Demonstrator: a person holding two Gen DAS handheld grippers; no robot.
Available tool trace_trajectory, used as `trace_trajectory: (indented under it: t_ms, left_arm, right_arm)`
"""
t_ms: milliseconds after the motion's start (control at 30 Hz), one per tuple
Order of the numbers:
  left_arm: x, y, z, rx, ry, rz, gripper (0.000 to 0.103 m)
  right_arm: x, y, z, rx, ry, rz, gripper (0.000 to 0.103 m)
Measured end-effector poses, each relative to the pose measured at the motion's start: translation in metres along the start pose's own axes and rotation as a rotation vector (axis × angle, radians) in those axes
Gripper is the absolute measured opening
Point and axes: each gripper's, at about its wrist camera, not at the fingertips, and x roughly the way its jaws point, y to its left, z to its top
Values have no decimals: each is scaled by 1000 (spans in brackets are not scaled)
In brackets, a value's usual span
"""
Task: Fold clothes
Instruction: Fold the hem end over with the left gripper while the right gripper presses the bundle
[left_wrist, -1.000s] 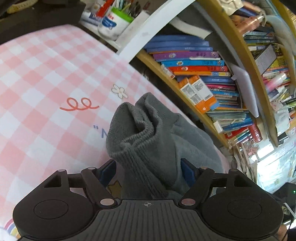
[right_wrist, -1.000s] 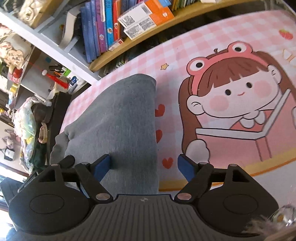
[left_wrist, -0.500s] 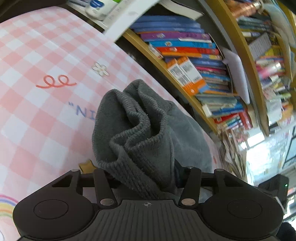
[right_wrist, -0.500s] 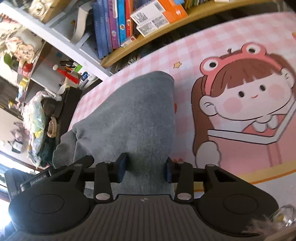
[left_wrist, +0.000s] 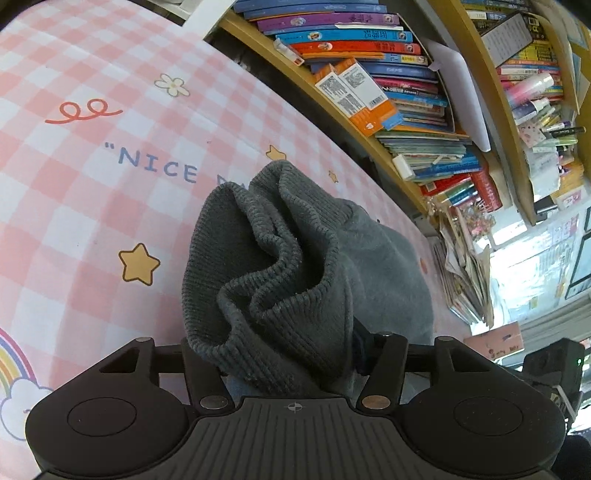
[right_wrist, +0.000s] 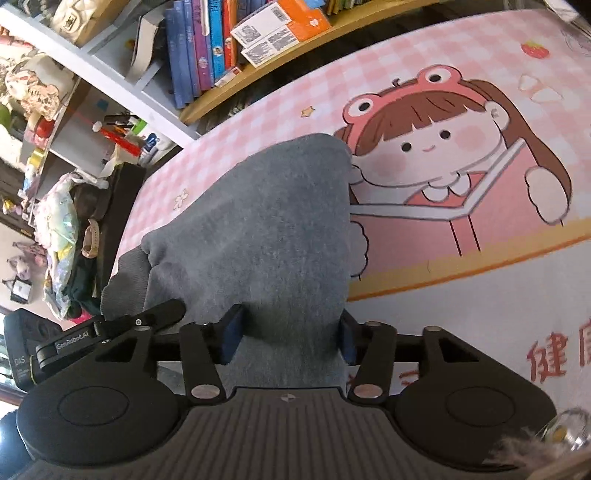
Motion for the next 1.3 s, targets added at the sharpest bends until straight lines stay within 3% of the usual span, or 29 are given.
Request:
trace_trajectory:
  t_ms: [67, 267, 433, 533, 967, 1300]
  left_arm:
    - [1, 2, 0, -7, -2, -1, 59]
    - [4, 7, 1, -41, -1, -17, 59]
    - [4, 2, 0, -26, 1, -24, 52]
    - [1, -5, 2, 11, -16, -25, 50]
    - [6, -33, 42, 98, -79, -71, 50]
    - [48, -53, 94, 186, -75, -83, 50]
  right_arm:
    - [6, 1, 4, -16, 9, -1, 64]
    - [21, -6, 9, 9, 40, 24, 66]
    - [19, -10, 4, 30, 36, 65, 41]
    - [12, -1, 4, -26, 2, 65, 36]
    - [-2, 14, 38, -141, -124, 73, 35]
    - [12, 3, 97, -182, -168, 51, 35]
